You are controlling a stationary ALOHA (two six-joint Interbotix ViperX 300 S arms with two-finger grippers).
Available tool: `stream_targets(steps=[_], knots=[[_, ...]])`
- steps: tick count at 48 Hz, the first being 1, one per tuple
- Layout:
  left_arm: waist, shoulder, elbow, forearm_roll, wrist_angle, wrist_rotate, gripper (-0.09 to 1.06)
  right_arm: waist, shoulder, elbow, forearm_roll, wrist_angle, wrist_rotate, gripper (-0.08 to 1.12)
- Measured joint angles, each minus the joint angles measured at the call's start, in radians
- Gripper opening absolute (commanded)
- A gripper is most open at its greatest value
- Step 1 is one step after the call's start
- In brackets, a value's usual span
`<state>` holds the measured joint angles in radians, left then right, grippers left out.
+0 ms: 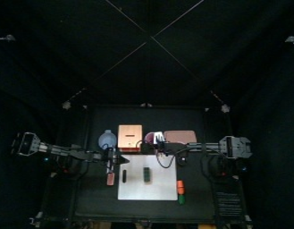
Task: Cut the sushi into 4 pieces with the knife
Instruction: Grasp knife edge with left hand
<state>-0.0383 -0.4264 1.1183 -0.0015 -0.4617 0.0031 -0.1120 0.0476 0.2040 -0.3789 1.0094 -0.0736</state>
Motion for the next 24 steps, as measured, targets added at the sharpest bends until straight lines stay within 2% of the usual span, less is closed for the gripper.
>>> stream_targets(steps=[8,18,24], knots=[[-0.002,0.000,0.000,0.000,0.000,0.000,-0.02,-0.006,-0.035,-0.031,0.005,0.031,0.000,0.17],[-0.002,0.000,0.000,0.000,0.000,0.000,-0.01,-0.005,-0.178,-0.034,0.006,0.025,0.020,0.17],[0.000,-0.002,0.000,0.008,-0.002,0.000,0.04,0.002,-0.278,-0.008,0.015,-0.020,0.037,0.17]])
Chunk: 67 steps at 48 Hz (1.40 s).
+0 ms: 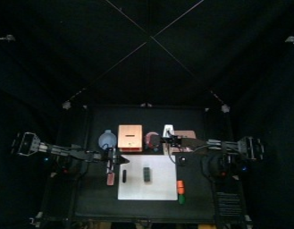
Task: Cut the sushi into 4 pieces with the knife
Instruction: Grasp knife edge with left hand
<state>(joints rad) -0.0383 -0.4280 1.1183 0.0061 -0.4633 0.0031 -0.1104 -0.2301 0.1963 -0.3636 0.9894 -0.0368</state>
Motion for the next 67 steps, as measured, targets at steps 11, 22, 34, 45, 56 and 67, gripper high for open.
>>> stream_targets(steps=[11,22,34,45,56,67], knots=[[0.000,-0.011,0.000,0.006,-0.009,0.000,0.24,0.028,-0.186,0.138,0.040,-0.204,0.067,0.17],[0.003,-0.035,0.000,0.006,-0.118,0.003,0.43,0.032,-0.350,0.388,0.097,-0.558,0.163,0.17],[0.038,-0.051,0.009,-0.021,-0.314,0.000,0.57,0.032,-0.430,0.621,0.167,-0.897,0.218,0.17],[0.041,-0.046,0.009,-0.095,-0.327,0.000,0.72,0.052,-0.382,0.713,0.161,-1.068,0.209,0.17],[0.032,-0.002,-0.052,-0.054,-0.166,0.003,0.89,0.048,-0.314,0.718,0.155,-1.101,0.212,0.17],[0.037,0.066,-0.158,-0.032,0.081,0.005,0.91,0.049,-0.267,0.704,0.137,-1.106,0.204,0.17]])
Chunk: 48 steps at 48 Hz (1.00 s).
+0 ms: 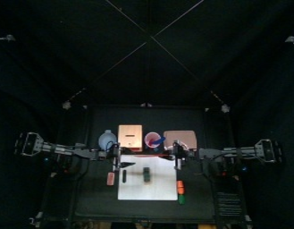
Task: Cut the sushi into 4 pieces with the knife
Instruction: Grasp knife edge with left hand
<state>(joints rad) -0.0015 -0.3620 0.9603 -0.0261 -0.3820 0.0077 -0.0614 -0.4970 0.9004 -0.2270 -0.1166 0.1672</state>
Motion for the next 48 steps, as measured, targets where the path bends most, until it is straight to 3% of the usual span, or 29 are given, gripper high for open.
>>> stream_targets(steps=[4,10,24,31,48], knots=[[0.008,0.028,-0.018,0.003,0.060,0.000,0.91,0.000,0.008,-0.002,-0.008,-0.005,0.005,0.17],[0.025,0.064,-0.028,0.008,0.075,0.000,0.90,0.000,0.008,0.000,-0.009,-0.009,0.005,0.17],[0.072,0.115,-0.026,0.034,-0.002,0.000,0.86,0.000,0.012,-0.002,-0.011,-0.012,0.005,0.17],[0.075,0.117,-0.009,0.055,-0.048,0.000,0.79,0.002,0.011,-0.002,-0.012,-0.012,0.005,0.17],[0.075,0.118,0.006,0.063,-0.077,0.000,0.65,0.002,0.011,-0.002,-0.017,-0.012,0.005,0.17]])
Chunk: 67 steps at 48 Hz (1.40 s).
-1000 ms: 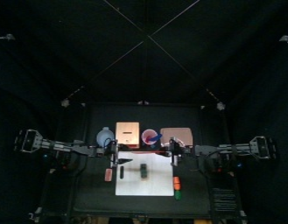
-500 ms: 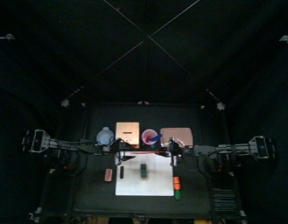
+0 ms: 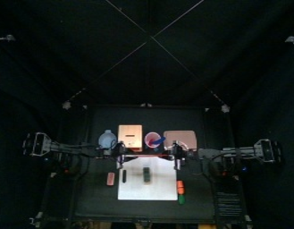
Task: Cut the sushi into 4 pieces with the knife
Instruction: Grasp knife edge with left hand
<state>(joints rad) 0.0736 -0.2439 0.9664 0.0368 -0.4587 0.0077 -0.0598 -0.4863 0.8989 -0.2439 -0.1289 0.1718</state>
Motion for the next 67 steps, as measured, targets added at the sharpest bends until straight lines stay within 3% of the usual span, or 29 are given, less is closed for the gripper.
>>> stream_targets(steps=[18,56,62,67], knots=[[-0.002,-0.002,0.000,0.051,-0.041,0.000,0.64,0.000,0.002,0.000,0.000,0.000,0.000,0.17],[0.000,0.037,-0.006,0.072,-0.120,0.000,0.63,0.000,0.002,0.000,0.000,-0.015,0.000,0.17],[-0.002,0.040,-0.006,0.078,-0.120,0.000,0.55,0.000,0.000,0.000,0.000,-0.015,0.000,0.17],[0.000,0.043,-0.006,0.086,-0.120,0.003,0.41,0.002,0.002,0.000,0.000,-0.015,0.003,0.17]])
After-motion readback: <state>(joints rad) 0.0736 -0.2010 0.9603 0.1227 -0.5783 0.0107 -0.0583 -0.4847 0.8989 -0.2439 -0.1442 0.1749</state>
